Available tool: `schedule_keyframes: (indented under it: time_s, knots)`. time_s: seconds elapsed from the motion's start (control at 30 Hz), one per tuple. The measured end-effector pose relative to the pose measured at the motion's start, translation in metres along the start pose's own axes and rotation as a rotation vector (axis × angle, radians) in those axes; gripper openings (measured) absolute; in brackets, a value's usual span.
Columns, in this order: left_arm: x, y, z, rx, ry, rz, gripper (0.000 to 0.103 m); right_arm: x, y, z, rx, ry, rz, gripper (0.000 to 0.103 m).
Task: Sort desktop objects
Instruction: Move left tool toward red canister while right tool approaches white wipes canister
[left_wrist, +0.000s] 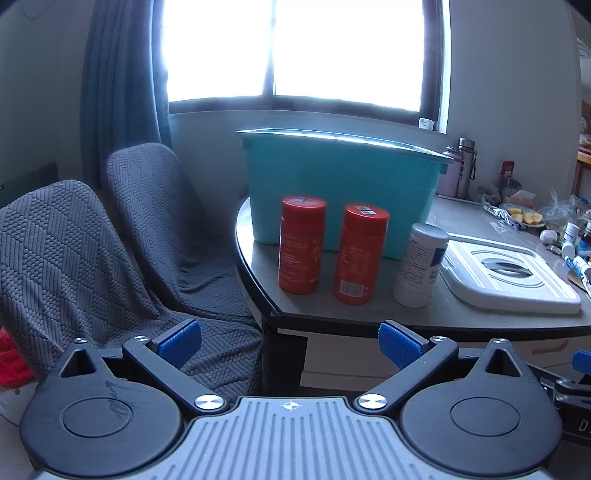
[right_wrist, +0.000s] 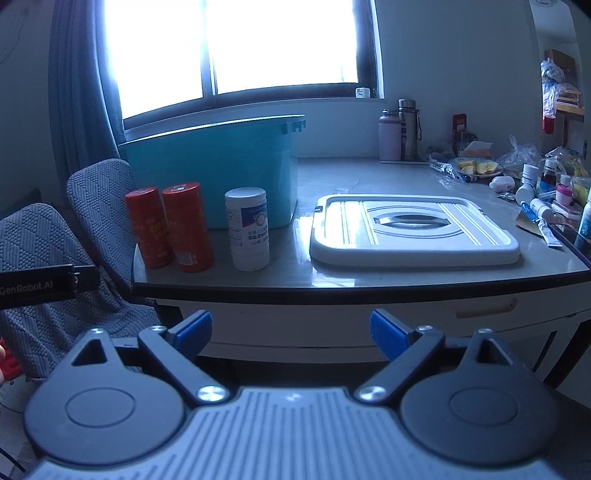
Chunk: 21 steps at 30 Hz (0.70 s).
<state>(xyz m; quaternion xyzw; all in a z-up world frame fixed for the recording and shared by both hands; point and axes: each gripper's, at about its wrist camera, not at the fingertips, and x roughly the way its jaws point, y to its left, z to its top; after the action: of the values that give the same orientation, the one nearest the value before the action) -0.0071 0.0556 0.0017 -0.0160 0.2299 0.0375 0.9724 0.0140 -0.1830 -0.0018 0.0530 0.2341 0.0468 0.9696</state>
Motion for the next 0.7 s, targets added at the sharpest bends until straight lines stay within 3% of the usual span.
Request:
schedule_keyframes:
  time_s: [0.7]
  knots:
    - [0.072, 0.011, 0.022, 0.008, 0.013, -0.001, 0.103, 0.049, 0.013, 0.016, -0.032, 0.009, -0.018, 0.093]
